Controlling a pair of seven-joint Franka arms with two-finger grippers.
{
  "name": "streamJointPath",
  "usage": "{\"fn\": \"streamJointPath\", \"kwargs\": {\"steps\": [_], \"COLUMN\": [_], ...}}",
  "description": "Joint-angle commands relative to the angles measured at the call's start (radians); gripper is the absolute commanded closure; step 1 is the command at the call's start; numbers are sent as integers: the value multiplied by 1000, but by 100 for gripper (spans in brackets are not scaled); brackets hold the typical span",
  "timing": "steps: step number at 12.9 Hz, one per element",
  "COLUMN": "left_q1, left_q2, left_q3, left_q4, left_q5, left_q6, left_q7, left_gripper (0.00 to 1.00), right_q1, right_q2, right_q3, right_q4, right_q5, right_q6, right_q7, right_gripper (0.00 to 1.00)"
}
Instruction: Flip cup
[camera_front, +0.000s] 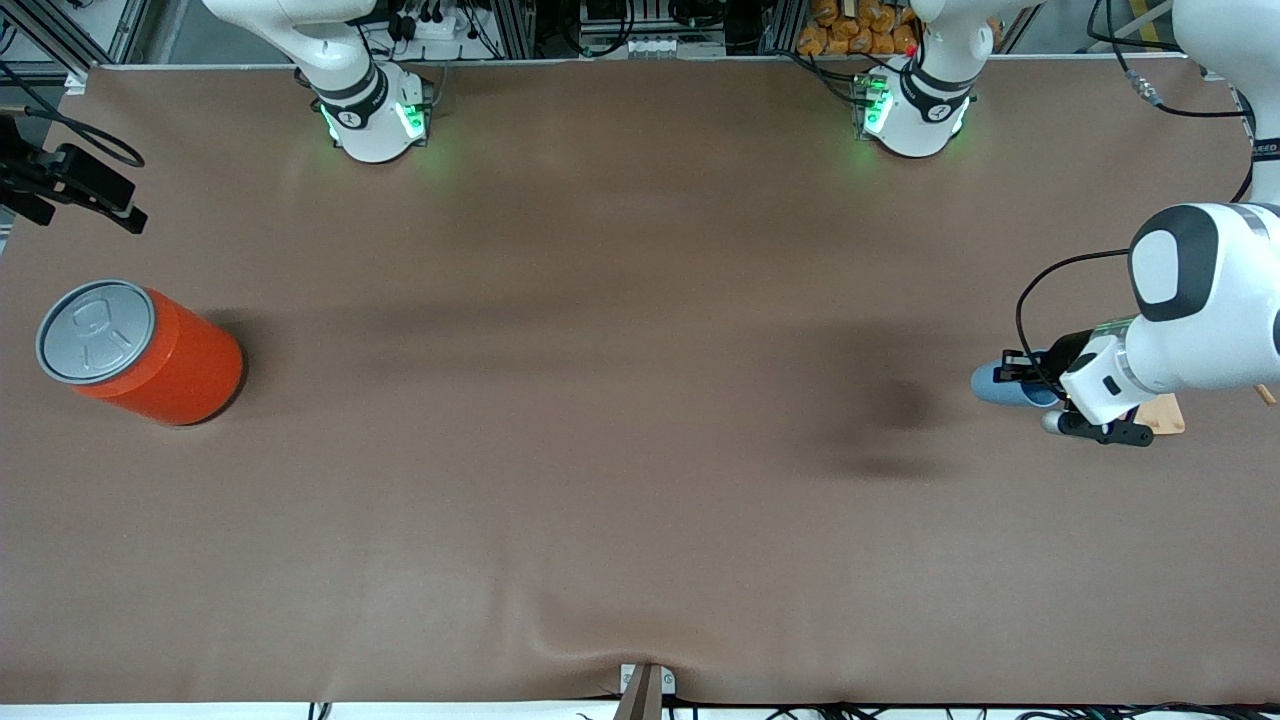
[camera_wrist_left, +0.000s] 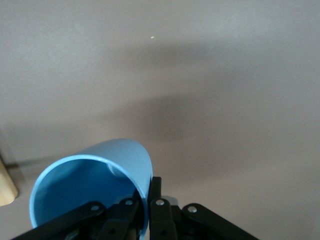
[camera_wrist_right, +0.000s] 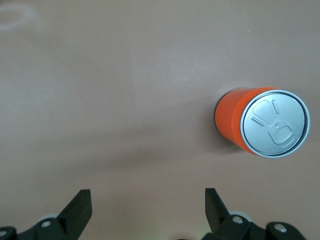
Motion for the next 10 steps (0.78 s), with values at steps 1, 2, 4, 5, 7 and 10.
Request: {"fn": "streamJointPath", "kwargs": {"steps": [1,2,4,5,7,10], "left_q1": [19,19,19,15,12,18], "left_q2": [-41,-41,-39,-39,-41,-45], "left_q3": [-8,-8,-8,-8,-17,-22], "left_q4": [-48,-51,-53,-53,-53,-54], "left_q5": [47,48,52,61,130,127], "left_q6": [10,15,16,16,18,10], "left_q7": [-35,-38,-40,-58,-125,-133], "left_gripper": [100,100,100,100,100,100], "right_q1": [3,3,3,3,-2,0], "right_q2": [-54,-70,-74,-72,-57,-57], "right_q3": [2,2,2,2,2,1], "right_q4": [-60,-84,-92,-92,-95,-95], "right_q5": [1,1,1,1,1,1], "right_q6": [8,16,24,21,10,14], "right_q7": [15,15,15,15,15,15], "right_gripper": [0,0,0,0,0,0]}}
